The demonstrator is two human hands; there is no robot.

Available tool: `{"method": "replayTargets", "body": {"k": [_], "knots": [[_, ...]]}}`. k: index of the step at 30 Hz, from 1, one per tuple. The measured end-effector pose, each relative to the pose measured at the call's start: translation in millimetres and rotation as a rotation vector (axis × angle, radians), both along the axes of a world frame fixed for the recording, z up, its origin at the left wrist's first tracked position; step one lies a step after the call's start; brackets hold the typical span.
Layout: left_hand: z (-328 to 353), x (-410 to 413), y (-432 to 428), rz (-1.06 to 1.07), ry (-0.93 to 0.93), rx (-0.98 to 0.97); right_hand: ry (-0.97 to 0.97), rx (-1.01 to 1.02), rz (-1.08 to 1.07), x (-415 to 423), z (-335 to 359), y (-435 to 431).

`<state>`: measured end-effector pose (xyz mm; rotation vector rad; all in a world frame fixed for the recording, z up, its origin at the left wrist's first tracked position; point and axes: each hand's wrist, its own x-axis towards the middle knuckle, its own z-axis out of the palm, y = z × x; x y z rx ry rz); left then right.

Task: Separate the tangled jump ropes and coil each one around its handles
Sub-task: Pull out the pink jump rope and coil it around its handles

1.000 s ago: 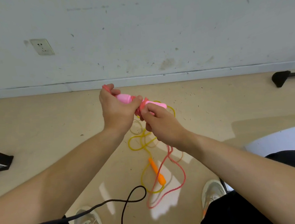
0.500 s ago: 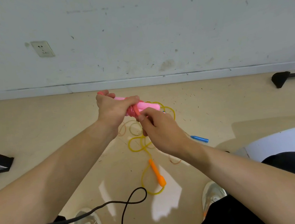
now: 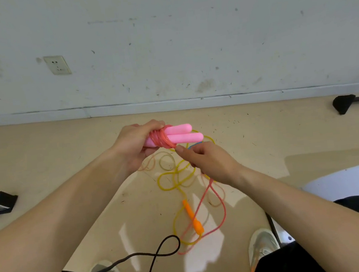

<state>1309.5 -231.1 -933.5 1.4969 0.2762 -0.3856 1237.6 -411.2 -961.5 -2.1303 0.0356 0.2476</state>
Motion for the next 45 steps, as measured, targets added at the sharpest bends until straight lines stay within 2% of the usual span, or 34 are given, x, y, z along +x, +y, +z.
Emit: {"method": "replayTargets", "body": {"k": [2, 6, 12, 14, 18, 21, 23, 25, 28, 31, 34, 36, 38, 40, 45], "knots": [[3.1, -1.7, 4.9, -0.132, 0.003, -0.021, -0.021, -0.092, 0.060, 4.8, 4.8, -9.4], [7.9, -5.5, 6.3, -0.383, -0.038, -0.020, 0.070, -0.219, 0.217, 13.4, 15.9, -25.3], [3.9, -9.8, 2.8, -0.444, -0.218, 0.196, 0.086, -0.037, 0.309, 20.2, 23.5, -39.3], [1.4, -10.6, 2.8, -0.491, -0.306, 0.264, 0.065, -0.052, 0.315, 20.8, 20.8, -38.2], [-4.7, -14.6, -0.3, -0.561, -0.400, 0.364, -0.011, -0.231, 0.256, 20.7, 16.7, -31.5], [-15.0, -21.7, -6.4, -0.581, -0.410, 0.362, -0.034, -0.585, 0.195, 19.4, 17.6, -32.3], [-22.2, -25.3, -10.6, -0.537, -0.447, 0.363, -0.036, -0.700, 0.170, 20.7, 17.4, -33.6], [-26.6, -24.4, -13.2, -0.451, -0.536, 0.414, -0.031, -0.619, 0.140, 21.3, 18.5, -34.0], [-27.0, -20.1, -13.7, -0.373, -0.643, 0.494, 0.016, -0.325, 0.047, 20.9, 23.0, -30.5], [-31.4, -21.2, -14.2, -0.342, -0.710, 0.613, 0.149, 0.049, -0.043, 17.2, 27.6, -22.4], [-37.4, -22.7, -15.7, -0.108, -0.757, 0.679, 0.241, 0.415, -0.109, 6.6, 32.0, -7.0], [-37.4, -18.6, -17.0, 0.054, -0.748, 0.640, 0.209, 0.492, -0.127, -2.4, 30.1, 6.0], [-35.3, -13.8, -19.5, 0.133, -0.705, 0.572, 0.174, 0.481, -0.142, -9.9, 25.0, 17.5], [-34.8, -9.7, -22.2, 0.184, -0.640, 0.522, 0.137, 0.379, -0.162, -13.2, 18.5, 23.0], [-43.7, -2.1, -22.3, 0.261, -0.337, 0.329, -0.164, -0.145, -0.022, -14.3, 6.1, 22.6]]}}
